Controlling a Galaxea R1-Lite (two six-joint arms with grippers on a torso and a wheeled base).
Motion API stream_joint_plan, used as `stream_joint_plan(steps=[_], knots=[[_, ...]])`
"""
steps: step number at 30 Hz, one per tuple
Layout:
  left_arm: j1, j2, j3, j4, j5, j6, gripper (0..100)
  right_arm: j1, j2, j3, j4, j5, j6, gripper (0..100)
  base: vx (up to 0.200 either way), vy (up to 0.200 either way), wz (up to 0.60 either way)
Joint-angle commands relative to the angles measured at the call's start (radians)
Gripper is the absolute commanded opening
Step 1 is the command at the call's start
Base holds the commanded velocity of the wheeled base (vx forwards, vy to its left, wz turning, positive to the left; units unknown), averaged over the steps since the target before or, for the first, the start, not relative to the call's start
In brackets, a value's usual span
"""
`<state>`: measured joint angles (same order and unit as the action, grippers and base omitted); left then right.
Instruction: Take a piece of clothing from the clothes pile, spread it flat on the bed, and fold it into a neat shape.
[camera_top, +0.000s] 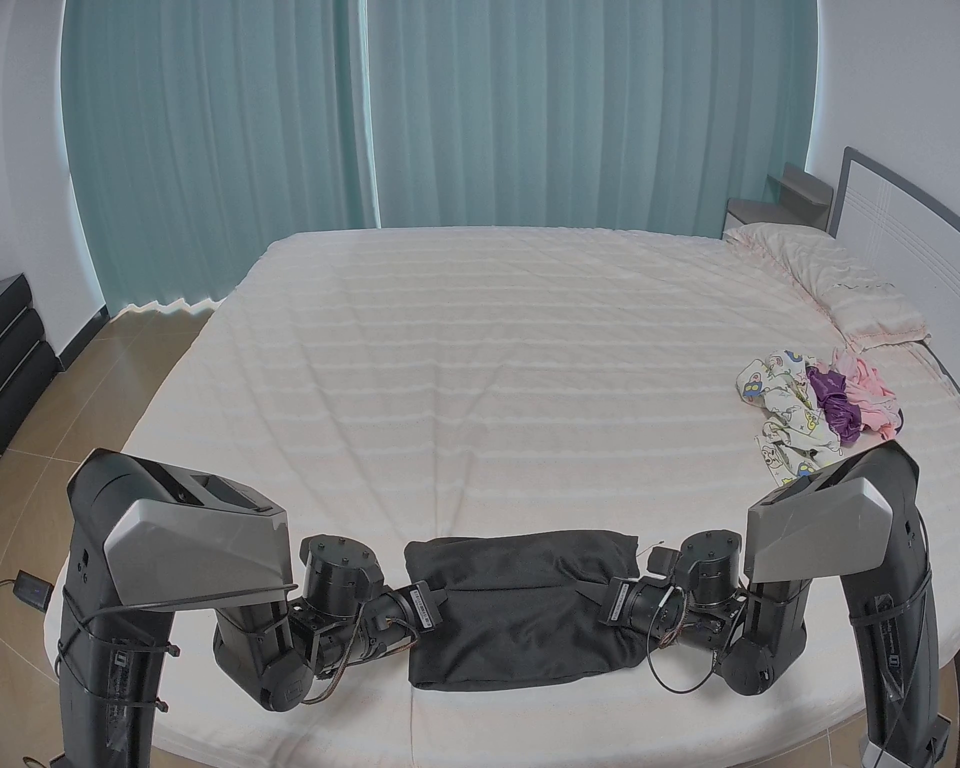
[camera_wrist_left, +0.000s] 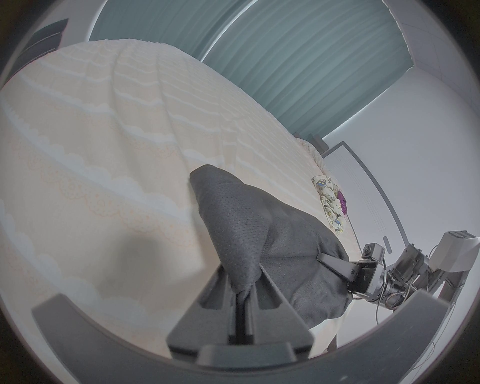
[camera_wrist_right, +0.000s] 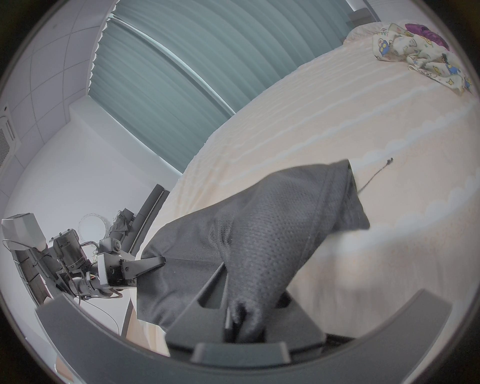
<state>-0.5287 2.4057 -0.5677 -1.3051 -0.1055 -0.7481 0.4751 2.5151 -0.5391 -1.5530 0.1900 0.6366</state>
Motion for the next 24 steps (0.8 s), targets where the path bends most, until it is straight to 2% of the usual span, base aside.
stream_joint_plan(steps=[1,6,20,21,24], knots=[[-0.01,-0.027,0.014,0.0,0.003,0.0,0,0.003,-0.029,0.015,-0.012,0.0,0.003,0,0.0,-0.2,0.0],[-0.01,-0.02,0.0,-0.005,0.04,0.003,0,0.003,-0.013,0.011,-0.012,0.0,0.003,0,0.0,-0.2,0.0],[0.033,0.021,0.012,-0.006,0.055,0.006,0,0.003,0.011,-0.002,-0.012,0.014,0.005,0,0.0,0.0,0.0],[0.033,0.021,0.012,-0.006,0.055,0.006,100,0.003,0.011,-0.002,-0.012,0.014,0.005,0,0.0,0.0,0.0],[0.033,0.007,0.023,-0.008,0.055,0.006,100,0.003,0.011,-0.002,-0.012,0.014,0.005,0,0.0,0.0,0.0]])
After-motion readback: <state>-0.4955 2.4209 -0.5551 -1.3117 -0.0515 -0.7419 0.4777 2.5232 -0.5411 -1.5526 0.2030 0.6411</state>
